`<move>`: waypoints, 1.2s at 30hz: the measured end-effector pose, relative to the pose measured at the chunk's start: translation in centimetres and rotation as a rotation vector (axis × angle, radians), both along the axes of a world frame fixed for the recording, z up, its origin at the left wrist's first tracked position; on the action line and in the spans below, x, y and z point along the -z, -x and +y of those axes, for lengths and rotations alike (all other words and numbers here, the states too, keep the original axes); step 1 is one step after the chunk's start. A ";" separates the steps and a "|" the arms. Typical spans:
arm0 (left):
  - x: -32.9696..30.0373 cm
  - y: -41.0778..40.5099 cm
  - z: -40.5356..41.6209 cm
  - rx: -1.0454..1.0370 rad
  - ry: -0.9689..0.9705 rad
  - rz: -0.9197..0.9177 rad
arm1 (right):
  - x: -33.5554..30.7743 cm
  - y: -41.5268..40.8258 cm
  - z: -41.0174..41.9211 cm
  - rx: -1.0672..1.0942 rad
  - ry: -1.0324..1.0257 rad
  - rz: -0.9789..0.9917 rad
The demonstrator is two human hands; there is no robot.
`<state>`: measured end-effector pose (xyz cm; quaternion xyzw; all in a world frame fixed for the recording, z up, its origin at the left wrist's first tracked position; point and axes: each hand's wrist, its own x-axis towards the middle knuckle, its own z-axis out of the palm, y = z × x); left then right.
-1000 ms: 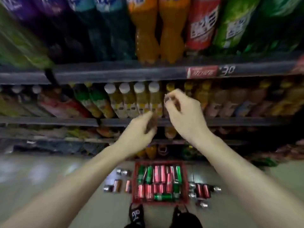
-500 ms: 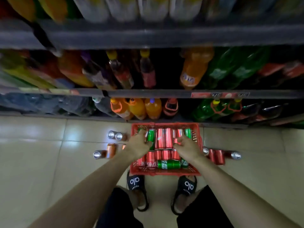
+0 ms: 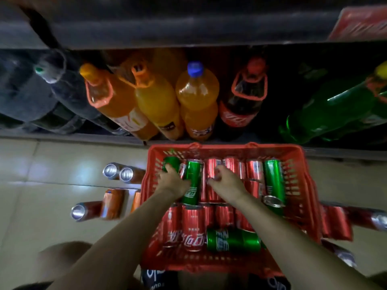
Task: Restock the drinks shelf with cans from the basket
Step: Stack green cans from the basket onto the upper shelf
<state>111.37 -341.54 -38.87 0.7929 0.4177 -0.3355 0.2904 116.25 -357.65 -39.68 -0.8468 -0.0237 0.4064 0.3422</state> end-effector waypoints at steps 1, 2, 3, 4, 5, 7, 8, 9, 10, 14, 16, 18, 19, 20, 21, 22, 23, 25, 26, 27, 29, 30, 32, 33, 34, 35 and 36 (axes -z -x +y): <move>1.0 -0.1 -0.2 -0.003 -0.031 -0.012 | 1.1 -0.1 0.8 -0.002 -0.007 -0.038; 1.8 0.0 -0.4 0.007 -0.071 -0.023 | 1.9 -0.2 1.6 -0.003 -0.010 -0.072; 2.5 0.1 -0.7 0.024 -0.115 -0.034 | 2.6 -0.2 2.2 -0.015 -0.004 -0.114; 3.0 0.3 -1.0 0.047 -0.162 -0.043 | 3.1 -0.1 2.7 -0.048 0.026 -0.166; 3.3 0.4 -1.2 0.078 -0.207 -0.053 | 3.5 -0.1 3.1 -0.092 0.068 -0.221; 3.7 0.8 -1.2 0.120 -0.267 -0.067 | 3.6 0.2 3.7 -0.185 0.124 -0.319; 4.0 0.9 -1.0 0.117 -0.269 -0.080 | 3.6 0.4 3.9 -0.234 0.134 -0.364; 4.2 1.0 -0.7 0.104 -0.259 -0.096 | 3.7 0.5 4.0 -0.282 0.136 -0.404; 4.6 1.1 -0.5 0.097 -0.249 -0.110 | 3.7 0.5 4.1 -0.329 0.138 -0.432; 5.4 1.5 0.0 0.083 -0.220 -0.128 | 4.1 -0.1 4.4 -0.380 0.156 -0.410; 5.5 1.3 0.4 0.044 -0.199 -0.132 | 4.1 -0.4 4.5 -0.381 0.165 -0.392; 5.4 0.9 0.9 -0.011 -0.130 -0.155 | 4.0 -0.7 4.4 -0.363 0.146 -0.359; 5.4 0.6 1.1 -0.054 -0.060 -0.195 | 4.0 -0.8 4.3 -0.347 0.129 -0.341; 5.3 0.5 1.3 -0.112 0.019 -0.239 | 4.0 -0.9 4.1 -0.326 0.109 -0.322; 5.3 0.4 1.3 -0.173 0.102 -0.279 | 4.1 -0.9 3.9 -0.301 0.087 -0.301; 5.1 0.3 1.3 -0.231 0.183 -0.310 | 4.1 -0.9 3.6 -0.273 0.064 -0.276; 4.9 0.3 1.4 -0.277 0.254 -0.340 | 4.1 -0.8 3.4 -0.243 0.042 -0.249; 4.5 0.3 1.4 -0.281 0.357 -0.389 | 3.6 -0.5 2.9 -0.175 -0.003 -0.202; 4.5 0.3 1.3 -0.257 0.397 -0.399 | 3.3 -0.3 2.6 -0.138 -0.020 -0.187; 4.5 0.3 1.1 -0.224 0.431 -0.405 | 2.9 -0.2 2.2 -0.100 -0.025 -0.181; 4.4 0.1 0.4 -0.104 0.475 -0.402 | 2.2 -0.3 1.0 -0.033 0.022 -0.232; 4.4 0.0 0.0 -0.046 0.474 -0.391 | 1.7 -0.4 0.2 -0.017 0.081 -0.299; 4.7 -0.3 -0.4 0.038 0.463 -0.348 | 0.5 -0.4 -2.0 0.004 0.239 -0.444; 4.9 -0.4 -0.5 0.069 0.459 -0.319 | -0.1 -0.3 -3.3 0.016 0.328 -0.500; 5.2 -0.4 -0.6 0.112 0.430 -0.284 | -0.5 -0.1 -4.7 0.030 0.421 -0.539; 5.5 -0.5 -0.7 0.183 0.361 -0.239 | -0.7 0.3 -6.0 0.047 0.510 -0.545; 5.7 -0.5 -0.8 0.270 0.273 -0.181 | -0.8 0.7 -7.1 0.060 0.585 -0.516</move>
